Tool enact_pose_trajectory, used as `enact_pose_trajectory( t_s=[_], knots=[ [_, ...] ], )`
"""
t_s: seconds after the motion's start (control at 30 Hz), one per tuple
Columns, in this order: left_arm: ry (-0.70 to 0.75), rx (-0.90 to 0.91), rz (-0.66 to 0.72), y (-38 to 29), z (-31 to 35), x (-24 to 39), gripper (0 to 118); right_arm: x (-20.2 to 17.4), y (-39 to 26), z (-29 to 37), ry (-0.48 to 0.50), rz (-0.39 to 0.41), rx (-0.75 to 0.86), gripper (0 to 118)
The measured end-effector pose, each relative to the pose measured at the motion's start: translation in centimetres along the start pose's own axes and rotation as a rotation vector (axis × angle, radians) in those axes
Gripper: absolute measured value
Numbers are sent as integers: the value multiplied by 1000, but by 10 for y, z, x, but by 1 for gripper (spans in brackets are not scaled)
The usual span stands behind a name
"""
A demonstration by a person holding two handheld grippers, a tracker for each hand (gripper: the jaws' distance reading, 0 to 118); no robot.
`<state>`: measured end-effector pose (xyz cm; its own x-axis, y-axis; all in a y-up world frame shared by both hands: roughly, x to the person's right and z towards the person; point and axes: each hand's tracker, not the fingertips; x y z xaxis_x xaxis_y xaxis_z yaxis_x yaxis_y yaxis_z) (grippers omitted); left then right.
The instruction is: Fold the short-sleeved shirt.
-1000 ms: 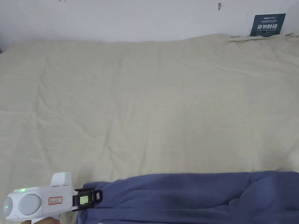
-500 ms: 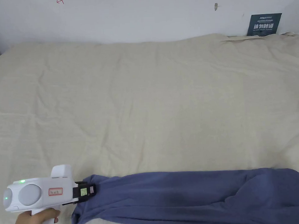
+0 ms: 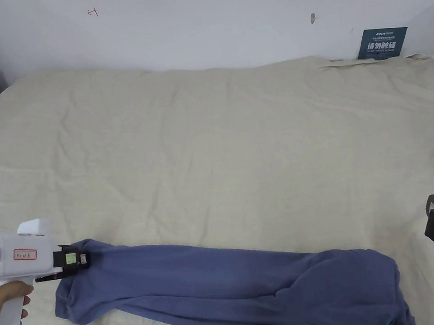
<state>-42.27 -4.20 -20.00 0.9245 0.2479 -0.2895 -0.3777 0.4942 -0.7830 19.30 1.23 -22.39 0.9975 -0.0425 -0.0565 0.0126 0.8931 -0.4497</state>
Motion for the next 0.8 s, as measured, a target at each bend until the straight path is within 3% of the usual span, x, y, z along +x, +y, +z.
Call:
enact_pose_trajectory(
  t_s=[0.2, 0.5, 0.8],
  knots=[
    [-37, -8, 23, 2, 7, 42, 8, 6, -3, 6, 10, -10, 2, 0],
    [-301, -110, -77, -6, -17, 158, 8, 20, -9, 16, 3, -38, 4, 0],
    [-318, -207, -172, -30, -86, 238, 8, 36, -13, 27, -19, -49, 5, 0]
  ],
)
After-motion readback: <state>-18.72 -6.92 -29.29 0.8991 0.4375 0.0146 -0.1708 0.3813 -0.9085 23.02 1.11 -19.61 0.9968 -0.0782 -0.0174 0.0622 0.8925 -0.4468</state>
